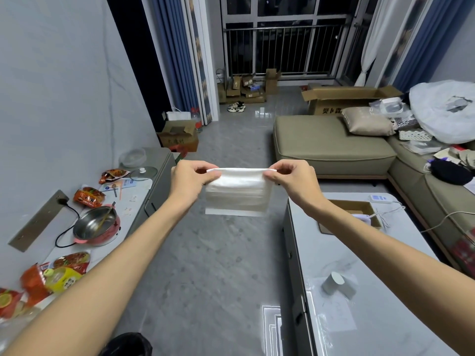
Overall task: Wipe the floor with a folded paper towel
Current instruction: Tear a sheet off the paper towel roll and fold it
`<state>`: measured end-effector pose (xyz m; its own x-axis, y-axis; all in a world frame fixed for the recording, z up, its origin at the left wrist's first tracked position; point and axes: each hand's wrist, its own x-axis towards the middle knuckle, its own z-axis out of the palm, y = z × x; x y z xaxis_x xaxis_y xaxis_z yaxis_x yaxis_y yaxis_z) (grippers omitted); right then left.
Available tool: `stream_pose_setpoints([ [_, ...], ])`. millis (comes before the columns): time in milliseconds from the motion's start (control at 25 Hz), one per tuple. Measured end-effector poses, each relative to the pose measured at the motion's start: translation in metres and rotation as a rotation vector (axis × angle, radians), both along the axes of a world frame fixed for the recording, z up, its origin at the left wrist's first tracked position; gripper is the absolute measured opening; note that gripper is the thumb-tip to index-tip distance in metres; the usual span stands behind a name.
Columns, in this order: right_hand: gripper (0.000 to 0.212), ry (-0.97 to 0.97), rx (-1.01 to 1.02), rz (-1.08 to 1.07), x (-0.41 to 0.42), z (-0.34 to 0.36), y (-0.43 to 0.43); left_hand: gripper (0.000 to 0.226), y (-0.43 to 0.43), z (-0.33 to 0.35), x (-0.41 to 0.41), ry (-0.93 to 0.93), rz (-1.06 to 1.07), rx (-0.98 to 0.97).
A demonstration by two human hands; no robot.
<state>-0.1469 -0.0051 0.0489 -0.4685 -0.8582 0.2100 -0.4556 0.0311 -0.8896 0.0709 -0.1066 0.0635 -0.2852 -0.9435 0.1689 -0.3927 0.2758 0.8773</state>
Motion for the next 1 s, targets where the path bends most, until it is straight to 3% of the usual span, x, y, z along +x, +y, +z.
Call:
stream_pose_setpoints([
  [80, 0.011, -0.008, -0.008, 0.019, -0.003, 0.003, -0.002, 0.009, -0.001, 0.002, -0.002, 0.011, -0.051, 0.009],
  [280, 0.014, -0.507, 0.023, 0.322, -0.001, 0.008, -0.004, 0.022, -0.001, 0.007, -0.015, 0.106, -0.112, 0.154],
  [400, 0.026, -0.565, 0.078, 0.419, 0.008, -0.001, -0.004, 0.021, 0.004, 0.007, -0.023, 0.178, -0.068, 0.153],
  [480, 0.024, -0.591, 0.095, 0.389, 0.013, -0.010, -0.006, 0.029, 0.004, 0.005, -0.023, 0.204, -0.045, 0.189],
  [560, 0.021, -0.697, 0.096, 0.313, 0.015, -0.016, -0.010, 0.034, 0.003, -0.001, -0.015, 0.235, -0.113, 0.343],
  [640, 0.024, -0.808, 0.122, 0.253, 0.017, -0.022, -0.014, 0.028, 0.006, -0.013, -0.005, 0.169, -0.201, 0.429],
  [800, 0.027, -0.671, 0.328, 0.368, 0.022, -0.039, -0.012, 0.010, 0.000, -0.027, 0.014, -0.220, -0.154, 0.067],
  [920, 0.027, -0.614, 0.337, 0.388, 0.023, -0.044, -0.014, 0.011, -0.012, -0.021, 0.034, -0.344, -0.317, 0.025],
  [1000, 0.025, -0.476, 0.346, 0.451, 0.038, -0.042, -0.026, 0.013, -0.022, -0.018, 0.050, -0.338, -0.443, 0.066],
])
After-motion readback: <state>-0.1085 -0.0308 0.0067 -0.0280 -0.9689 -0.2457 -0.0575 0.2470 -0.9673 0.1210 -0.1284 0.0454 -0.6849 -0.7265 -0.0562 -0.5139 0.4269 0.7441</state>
